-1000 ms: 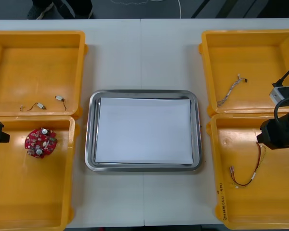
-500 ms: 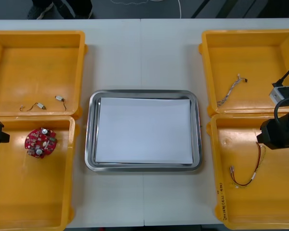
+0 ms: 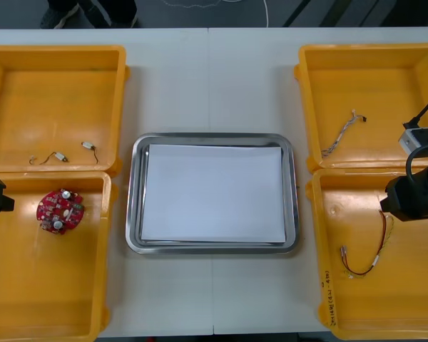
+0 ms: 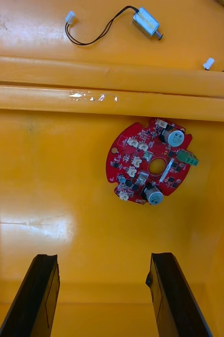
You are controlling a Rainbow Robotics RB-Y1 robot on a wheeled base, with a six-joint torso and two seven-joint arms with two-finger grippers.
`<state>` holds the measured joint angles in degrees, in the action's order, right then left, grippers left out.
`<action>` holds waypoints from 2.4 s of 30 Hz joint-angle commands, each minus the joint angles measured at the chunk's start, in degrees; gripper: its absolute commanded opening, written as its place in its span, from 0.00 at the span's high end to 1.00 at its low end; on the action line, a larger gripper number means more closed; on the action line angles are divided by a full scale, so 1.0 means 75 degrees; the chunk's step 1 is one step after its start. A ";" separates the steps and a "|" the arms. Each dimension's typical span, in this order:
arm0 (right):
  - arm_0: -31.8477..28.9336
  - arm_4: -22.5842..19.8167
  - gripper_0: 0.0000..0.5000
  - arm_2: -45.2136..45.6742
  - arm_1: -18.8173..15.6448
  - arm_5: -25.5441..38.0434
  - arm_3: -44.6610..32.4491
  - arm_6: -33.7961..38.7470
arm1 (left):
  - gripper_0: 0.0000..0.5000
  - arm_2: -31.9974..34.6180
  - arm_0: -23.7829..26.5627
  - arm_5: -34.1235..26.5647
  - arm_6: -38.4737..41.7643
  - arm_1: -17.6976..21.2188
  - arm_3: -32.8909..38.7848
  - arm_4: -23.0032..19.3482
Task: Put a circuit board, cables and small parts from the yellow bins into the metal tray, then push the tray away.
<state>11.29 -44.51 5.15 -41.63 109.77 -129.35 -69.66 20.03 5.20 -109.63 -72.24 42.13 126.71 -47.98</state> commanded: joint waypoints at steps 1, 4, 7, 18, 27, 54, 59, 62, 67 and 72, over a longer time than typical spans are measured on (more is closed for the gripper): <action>-0.0100 0.0063 0.00 0.0216 0.0101 0.0031 -0.0203 0.0241 | 0.00 0.0025 -0.0084 -0.0049 -0.0657 0.0242 0.0215 -0.0048; -0.0100 0.0063 0.00 0.0216 0.0101 0.0031 -0.0203 0.0241 | 0.00 0.0025 -0.0084 -0.0049 -0.0657 0.0242 0.0215 -0.0048; -0.0100 0.0063 0.00 0.0216 0.0101 0.0031 -0.0203 0.0241 | 0.00 0.0025 -0.0084 -0.0049 -0.0657 0.0242 0.0215 -0.0048; -0.0100 0.0063 0.00 0.0216 0.0101 0.0031 -0.0203 0.0241 | 0.00 0.0025 -0.0084 -0.0049 -0.0657 0.0242 0.0215 -0.0048; -0.0088 -0.0722 0.00 0.0286 -0.0391 0.0031 0.0078 0.0405 | 0.00 -0.0104 -0.0131 -0.0049 -0.0657 0.0043 0.0133 -0.0083; -0.0873 -0.0816 0.00 0.0110 -0.0379 0.0031 0.0289 0.4752 | 0.00 -0.1311 0.0361 0.0063 -0.0821 -0.0590 -0.0418 0.0667; -0.1213 -0.0511 0.00 0.0005 -0.0367 -0.0058 0.0301 0.4858 | 0.00 -0.1697 0.0642 0.0262 -0.0985 -0.0602 -0.0852 0.0808; -0.1377 -0.0241 0.00 -0.0007 -0.0297 -0.0304 0.0301 0.4881 | 0.00 -0.1873 0.0701 0.0415 -0.1313 -0.0614 -0.0957 0.0925; -0.1424 0.0649 0.00 -0.0417 -0.0121 -0.0585 0.0301 0.4905 | 0.00 -0.1862 0.0701 0.0661 -0.1477 -0.0871 -0.1086 0.1054; -0.1424 0.1411 0.00 -0.0933 0.0160 -0.1195 0.0641 0.5033 | 0.00 -0.1838 0.0713 0.0837 -0.2110 -0.1106 -0.1344 0.1370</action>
<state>1.31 -35.63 0.79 -41.97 103.06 -126.03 -34.44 6.19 8.92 -104.49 -82.34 35.60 117.43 -39.37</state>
